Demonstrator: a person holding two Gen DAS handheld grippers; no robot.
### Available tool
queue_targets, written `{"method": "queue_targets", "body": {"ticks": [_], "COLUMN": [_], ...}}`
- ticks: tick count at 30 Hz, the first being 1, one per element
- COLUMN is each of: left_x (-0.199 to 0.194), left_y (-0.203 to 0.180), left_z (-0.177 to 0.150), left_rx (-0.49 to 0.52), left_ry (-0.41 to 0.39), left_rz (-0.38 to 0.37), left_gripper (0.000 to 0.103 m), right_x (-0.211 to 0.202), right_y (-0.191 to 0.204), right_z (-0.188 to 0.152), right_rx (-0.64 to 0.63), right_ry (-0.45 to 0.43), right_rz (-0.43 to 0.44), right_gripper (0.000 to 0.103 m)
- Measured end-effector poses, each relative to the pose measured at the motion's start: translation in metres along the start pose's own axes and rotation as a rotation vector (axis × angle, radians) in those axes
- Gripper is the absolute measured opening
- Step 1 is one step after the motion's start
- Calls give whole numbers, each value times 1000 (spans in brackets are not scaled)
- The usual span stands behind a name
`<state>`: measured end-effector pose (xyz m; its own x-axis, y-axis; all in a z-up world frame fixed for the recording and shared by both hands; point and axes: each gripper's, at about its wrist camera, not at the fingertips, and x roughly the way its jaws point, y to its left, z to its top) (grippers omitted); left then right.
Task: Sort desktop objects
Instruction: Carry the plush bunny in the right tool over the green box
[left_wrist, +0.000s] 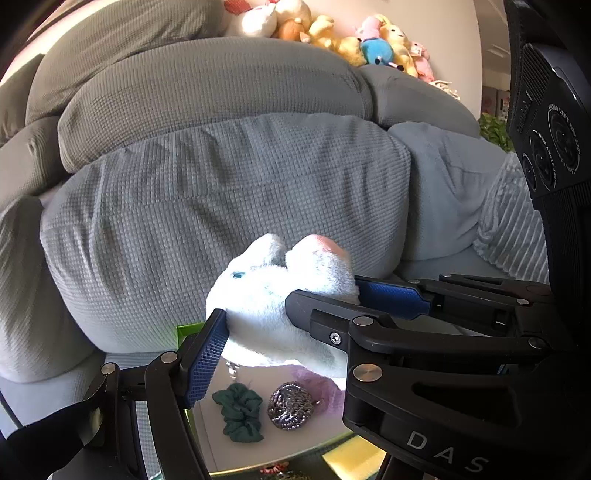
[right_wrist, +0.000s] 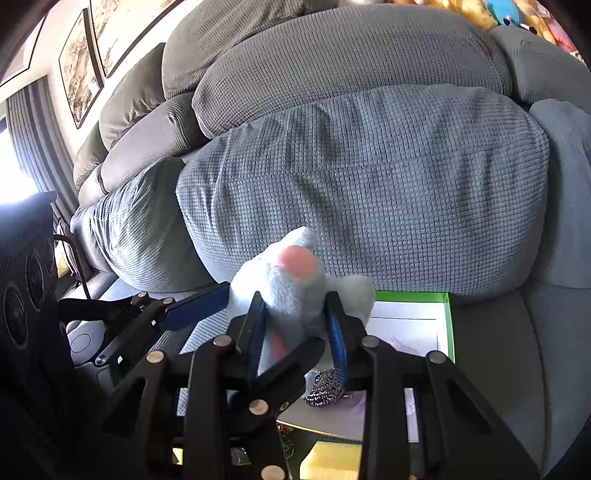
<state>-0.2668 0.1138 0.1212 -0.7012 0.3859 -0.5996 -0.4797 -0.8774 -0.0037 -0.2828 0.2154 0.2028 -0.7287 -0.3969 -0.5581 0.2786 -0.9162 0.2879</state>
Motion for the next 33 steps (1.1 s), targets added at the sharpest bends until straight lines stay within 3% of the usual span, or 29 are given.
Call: {"method": "queue_targets", "body": {"ticks": [33], "left_x": [25], "left_y": [19], "left_z": [-6], "left_rx": [-12], "left_ry": [29], "left_rz": [-6], "left_gripper": [72], "right_x": [32], "right_y": [-7], "right_z": [2], "right_rx": [12], "right_ry": [35], "right_rz": [4], "right_gripper": [31]}}
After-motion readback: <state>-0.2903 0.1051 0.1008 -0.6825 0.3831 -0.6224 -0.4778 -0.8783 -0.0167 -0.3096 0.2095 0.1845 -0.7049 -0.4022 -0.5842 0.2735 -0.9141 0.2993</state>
